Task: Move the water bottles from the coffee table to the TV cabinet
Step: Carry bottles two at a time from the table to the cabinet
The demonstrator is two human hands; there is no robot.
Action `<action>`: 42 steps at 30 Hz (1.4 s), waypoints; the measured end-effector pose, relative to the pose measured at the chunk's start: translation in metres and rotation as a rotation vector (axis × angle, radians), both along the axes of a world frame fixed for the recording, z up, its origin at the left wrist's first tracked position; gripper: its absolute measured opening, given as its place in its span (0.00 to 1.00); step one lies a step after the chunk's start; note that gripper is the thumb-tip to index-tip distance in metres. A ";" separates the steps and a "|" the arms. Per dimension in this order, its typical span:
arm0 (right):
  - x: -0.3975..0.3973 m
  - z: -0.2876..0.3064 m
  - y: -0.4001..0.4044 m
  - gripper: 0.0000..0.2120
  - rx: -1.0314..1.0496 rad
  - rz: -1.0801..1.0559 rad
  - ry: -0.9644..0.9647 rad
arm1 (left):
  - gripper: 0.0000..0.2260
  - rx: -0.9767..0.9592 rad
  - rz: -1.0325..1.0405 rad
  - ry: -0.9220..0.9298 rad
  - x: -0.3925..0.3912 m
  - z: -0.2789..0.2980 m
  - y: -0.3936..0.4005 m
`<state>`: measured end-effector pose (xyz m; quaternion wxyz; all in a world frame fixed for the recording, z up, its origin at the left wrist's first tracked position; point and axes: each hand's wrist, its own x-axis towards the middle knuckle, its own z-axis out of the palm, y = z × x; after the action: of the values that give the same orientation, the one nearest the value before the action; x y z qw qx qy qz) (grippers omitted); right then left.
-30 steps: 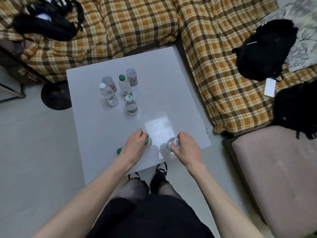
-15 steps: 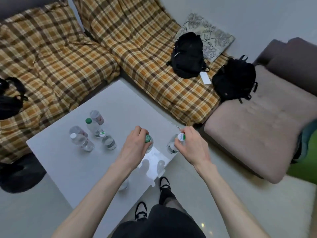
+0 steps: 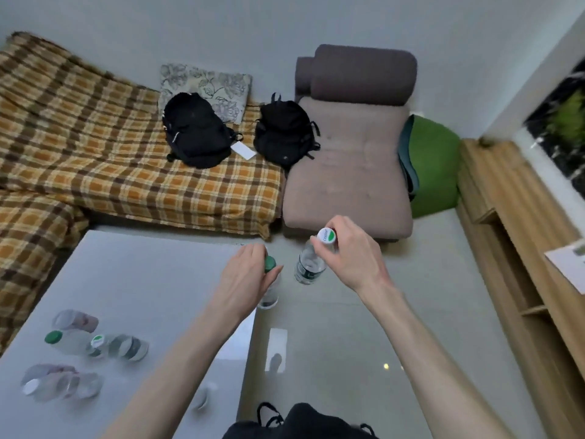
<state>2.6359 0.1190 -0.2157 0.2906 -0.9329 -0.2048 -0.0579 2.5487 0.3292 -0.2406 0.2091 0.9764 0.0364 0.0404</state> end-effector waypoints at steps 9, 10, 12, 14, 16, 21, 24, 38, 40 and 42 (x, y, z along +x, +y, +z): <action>-0.037 0.023 -0.179 0.14 0.014 -0.343 0.011 | 0.15 -0.028 -0.262 -0.114 0.042 0.020 -0.145; -0.045 0.025 -0.200 0.14 0.014 -0.378 0.008 | 0.15 -0.034 -0.293 -0.123 0.045 0.022 -0.165; -0.061 0.028 -0.243 0.14 0.021 -0.451 -0.003 | 0.15 -0.048 -0.349 -0.134 0.047 0.028 -0.204; -0.080 0.030 -0.284 0.15 0.052 -0.524 -0.011 | 0.15 -0.089 -0.395 -0.131 0.046 0.033 -0.246; -0.100 0.032 -0.322 0.15 0.085 -0.601 -0.004 | 0.15 -0.131 -0.447 -0.129 0.044 0.037 -0.288; -0.155 0.031 -0.413 0.13 0.129 -0.802 0.006 | 0.16 -0.174 -0.586 -0.132 0.031 0.043 -0.387; -0.189 0.030 -0.463 0.13 0.112 -0.915 -0.017 | 0.15 -0.217 -0.669 -0.129 0.019 0.046 -0.448; -0.344 0.010 -0.641 0.12 0.111 -1.452 -0.021 | 0.15 -0.219 -1.141 -0.007 -0.056 0.037 -0.711; -0.362 0.007 -0.661 0.11 0.108 -1.528 -0.021 | 0.16 -0.219 -1.200 0.035 -0.066 0.033 -0.748; -0.379 0.005 -0.683 0.12 0.102 -1.604 -0.024 | 0.16 -0.203 -1.261 0.046 -0.075 0.028 -0.785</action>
<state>2.2567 -0.5639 -0.2106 0.2006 -0.7807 0.5275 -0.2683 2.4736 -0.4557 -0.2125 0.2831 0.7862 -0.5371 -0.1151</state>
